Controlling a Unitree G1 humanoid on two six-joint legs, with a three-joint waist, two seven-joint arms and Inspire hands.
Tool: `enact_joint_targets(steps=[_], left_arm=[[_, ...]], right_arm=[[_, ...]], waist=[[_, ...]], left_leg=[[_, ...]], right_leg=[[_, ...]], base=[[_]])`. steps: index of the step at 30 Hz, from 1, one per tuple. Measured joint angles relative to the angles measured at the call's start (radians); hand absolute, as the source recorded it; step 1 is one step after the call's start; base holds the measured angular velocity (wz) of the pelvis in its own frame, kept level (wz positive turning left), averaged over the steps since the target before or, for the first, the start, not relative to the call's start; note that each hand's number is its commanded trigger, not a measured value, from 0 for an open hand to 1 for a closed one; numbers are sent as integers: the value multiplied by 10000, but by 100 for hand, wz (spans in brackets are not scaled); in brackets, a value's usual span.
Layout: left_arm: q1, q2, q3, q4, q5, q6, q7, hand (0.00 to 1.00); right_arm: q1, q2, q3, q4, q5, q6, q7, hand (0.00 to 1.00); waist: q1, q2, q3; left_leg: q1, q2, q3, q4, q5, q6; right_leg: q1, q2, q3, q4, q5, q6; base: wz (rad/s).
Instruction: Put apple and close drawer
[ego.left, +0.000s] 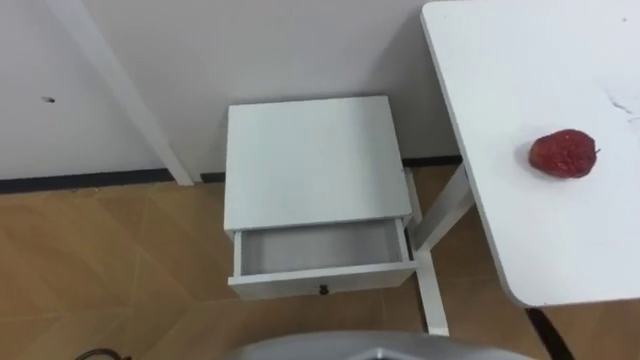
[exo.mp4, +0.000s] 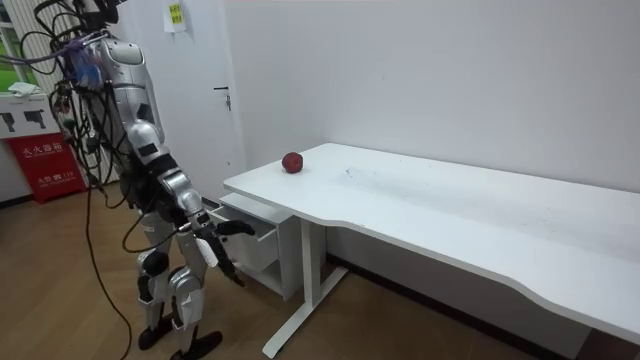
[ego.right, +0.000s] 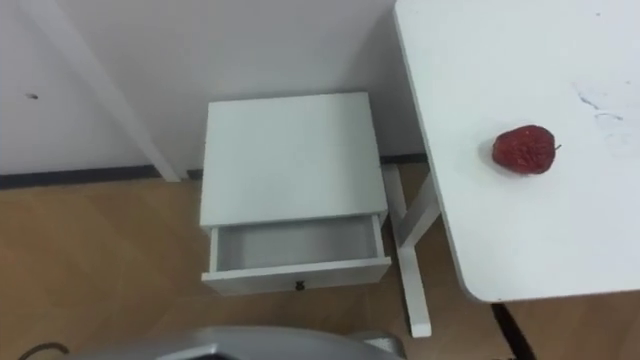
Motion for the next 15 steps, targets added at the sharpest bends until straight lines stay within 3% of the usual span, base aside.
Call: enact_joint_targets(steps=[7, 15], left_arm=[[200, 123, 3, -248, -17, -127, 103, 0], [153, 207, 2, -580, -139, -373, 92, 0]], right_arm=[[-62, -33, -1060, -1679, 702, -337, -1755, 0], [-130, -145, -1197, -4304, 736, -1154, -3663, 0]], waist=[[-204, -157, 11], [-231, -172, 34]], left_leg=[[-58, 8, 269, 5, 0, 0], [-374, -3, 290, 18, 1, 2]], right_leg=[[-133, 32, 213, 179, 4, 3], [-549, 18, 193, 415, 14, 14]], base=[[-11], [0]])
